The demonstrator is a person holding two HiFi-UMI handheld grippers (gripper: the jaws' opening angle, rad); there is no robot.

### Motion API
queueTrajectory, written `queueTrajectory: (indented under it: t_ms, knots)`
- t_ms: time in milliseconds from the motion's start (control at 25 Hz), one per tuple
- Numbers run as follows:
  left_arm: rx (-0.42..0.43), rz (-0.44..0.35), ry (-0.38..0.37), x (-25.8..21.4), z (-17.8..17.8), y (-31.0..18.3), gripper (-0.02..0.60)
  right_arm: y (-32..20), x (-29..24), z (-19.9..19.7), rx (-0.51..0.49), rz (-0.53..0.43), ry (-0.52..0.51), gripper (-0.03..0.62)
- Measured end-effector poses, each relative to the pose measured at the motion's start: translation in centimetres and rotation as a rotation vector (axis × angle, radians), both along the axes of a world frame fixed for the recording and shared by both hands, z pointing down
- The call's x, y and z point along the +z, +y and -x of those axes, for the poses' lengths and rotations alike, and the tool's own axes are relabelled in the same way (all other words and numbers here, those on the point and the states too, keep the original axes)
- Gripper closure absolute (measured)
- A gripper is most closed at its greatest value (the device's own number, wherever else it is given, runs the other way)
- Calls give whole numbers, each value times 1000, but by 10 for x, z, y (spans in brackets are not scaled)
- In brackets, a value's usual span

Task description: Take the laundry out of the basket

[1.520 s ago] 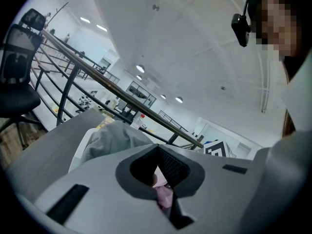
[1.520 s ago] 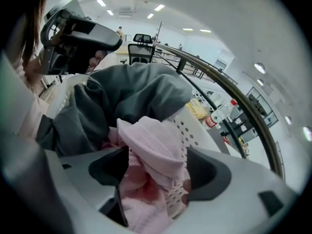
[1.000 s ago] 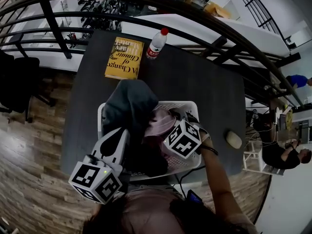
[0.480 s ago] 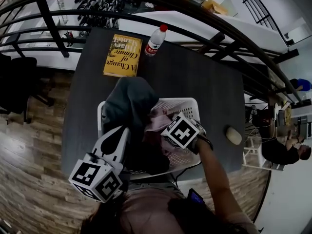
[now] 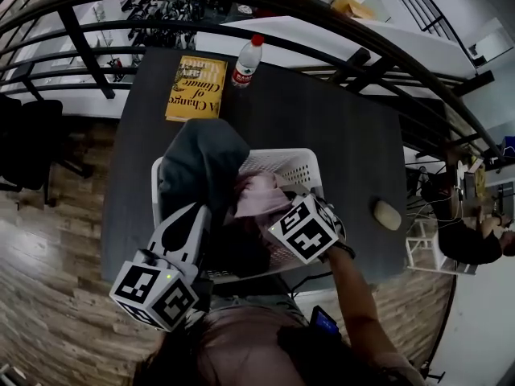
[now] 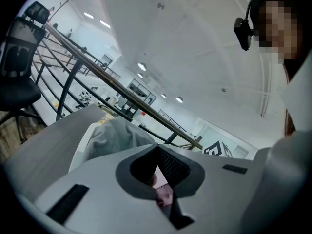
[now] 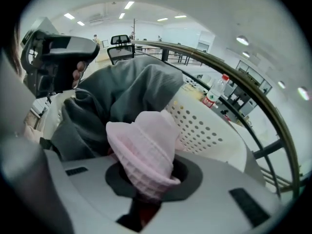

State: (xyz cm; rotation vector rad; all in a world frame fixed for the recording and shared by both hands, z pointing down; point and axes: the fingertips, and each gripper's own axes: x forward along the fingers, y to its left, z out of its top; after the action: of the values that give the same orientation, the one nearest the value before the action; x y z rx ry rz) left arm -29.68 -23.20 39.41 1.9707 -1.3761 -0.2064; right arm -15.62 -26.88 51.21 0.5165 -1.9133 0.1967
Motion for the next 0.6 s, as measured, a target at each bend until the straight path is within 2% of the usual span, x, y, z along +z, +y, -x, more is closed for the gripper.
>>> queueTrajectory:
  t_ms: [280, 600]
  knots:
    - [4, -19, -25, -12, -28, 9, 584, 9, -34, -11, 24, -67, -114, 526]
    - [-8, -64, -60, -28, -50, 16, 584, 19, -82, -21, 22, -100, -279, 530]
